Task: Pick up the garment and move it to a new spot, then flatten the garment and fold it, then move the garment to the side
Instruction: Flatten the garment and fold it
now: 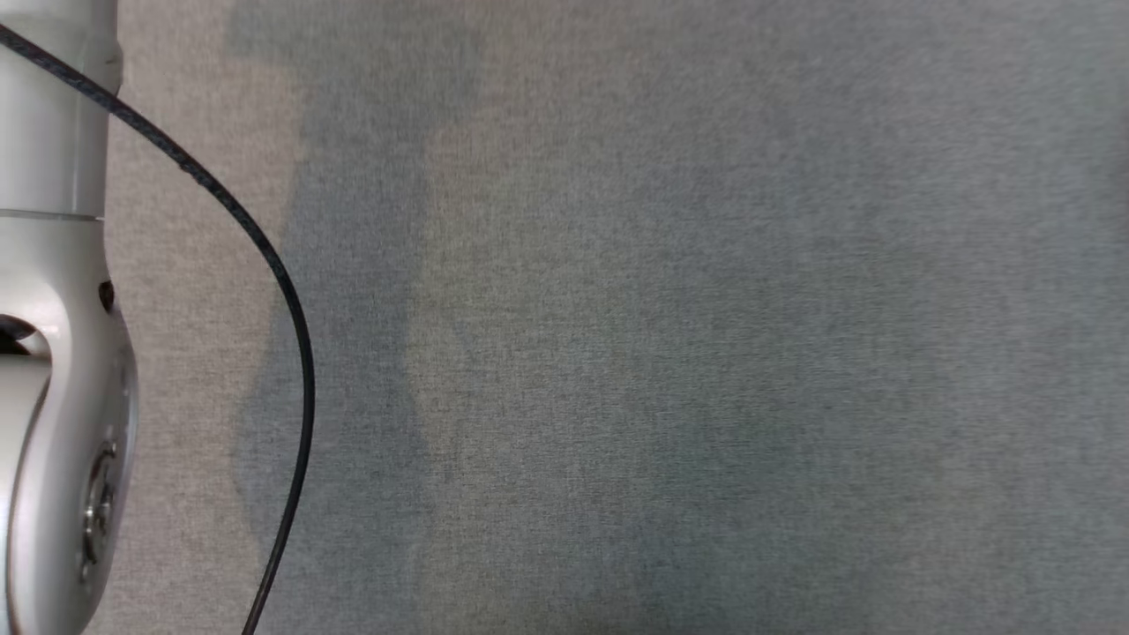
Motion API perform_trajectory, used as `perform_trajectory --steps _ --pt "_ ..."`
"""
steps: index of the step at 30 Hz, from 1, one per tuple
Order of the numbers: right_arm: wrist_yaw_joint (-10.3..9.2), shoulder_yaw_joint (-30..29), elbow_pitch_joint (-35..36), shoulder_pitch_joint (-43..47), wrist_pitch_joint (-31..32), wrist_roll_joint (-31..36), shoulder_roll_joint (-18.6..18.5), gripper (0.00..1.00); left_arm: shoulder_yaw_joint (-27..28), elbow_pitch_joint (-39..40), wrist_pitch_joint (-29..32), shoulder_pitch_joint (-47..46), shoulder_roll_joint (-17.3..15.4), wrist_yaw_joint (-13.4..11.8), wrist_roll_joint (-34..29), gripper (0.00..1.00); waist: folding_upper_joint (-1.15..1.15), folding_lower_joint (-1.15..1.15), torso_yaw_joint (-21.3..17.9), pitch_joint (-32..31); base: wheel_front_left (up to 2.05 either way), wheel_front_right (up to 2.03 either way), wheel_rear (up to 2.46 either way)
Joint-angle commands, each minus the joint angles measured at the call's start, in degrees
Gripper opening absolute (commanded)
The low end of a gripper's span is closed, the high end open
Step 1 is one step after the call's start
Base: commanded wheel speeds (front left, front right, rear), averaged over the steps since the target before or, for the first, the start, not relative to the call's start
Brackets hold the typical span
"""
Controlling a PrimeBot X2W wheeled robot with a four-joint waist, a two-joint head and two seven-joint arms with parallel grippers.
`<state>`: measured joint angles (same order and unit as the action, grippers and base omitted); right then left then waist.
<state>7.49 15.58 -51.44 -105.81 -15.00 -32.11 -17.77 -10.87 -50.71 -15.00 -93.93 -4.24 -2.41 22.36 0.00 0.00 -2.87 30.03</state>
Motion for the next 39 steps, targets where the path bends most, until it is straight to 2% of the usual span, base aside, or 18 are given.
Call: perform_trajectory --steps 1,4,9,19,29,39 --pt "0.01 -1.93 1.50 3.78 -0.19 2.36 1.73 0.00 -0.17 0.15 -0.19 0.53 0.11 -0.26 -1.67 0.00 0.00 0.00 1.03 3.01 0.00 0.00 0.00" --pt "0.01 -5.08 3.69 7.87 -0.16 5.68 3.34 0.00 0.35 0.60 -0.20 1.95 0.48 -0.17 -3.35 0.00 0.00 0.00 0.84 4.44 0.00 0.00 0.00" --pt "0.01 -6.89 3.99 13.29 -0.17 6.86 5.21 0.00 1.31 -0.44 -0.17 4.51 0.84 0.66 -4.59 0.00 0.00 0.00 0.59 6.05 0.00 0.00 0.00" --pt "0.01 -5.97 4.44 23.58 -0.17 2.74 7.26 0.00 4.10 -2.40 -0.14 12.80 0.26 2.39 -7.54 0.00 0.00 0.00 -0.28 6.73 0.00 0.00 0.00" --pt "0.01 1.76 2.16 34.81 -0.17 -6.10 7.11 0.00 8.13 -2.67 -0.15 24.51 0.34 3.91 -8.29 0.00 0.00 0.00 -0.85 1.26 0.00 0.00 0.00" --pt "0.01 4.85 3.51 50.66 -0.16 -13.05 6.23 0.00 7.64 -3.22 -0.15 40.50 1.05 6.77 -10.62 0.00 0.00 0.00 -0.93 -8.99 0.00 0.00 0.00"
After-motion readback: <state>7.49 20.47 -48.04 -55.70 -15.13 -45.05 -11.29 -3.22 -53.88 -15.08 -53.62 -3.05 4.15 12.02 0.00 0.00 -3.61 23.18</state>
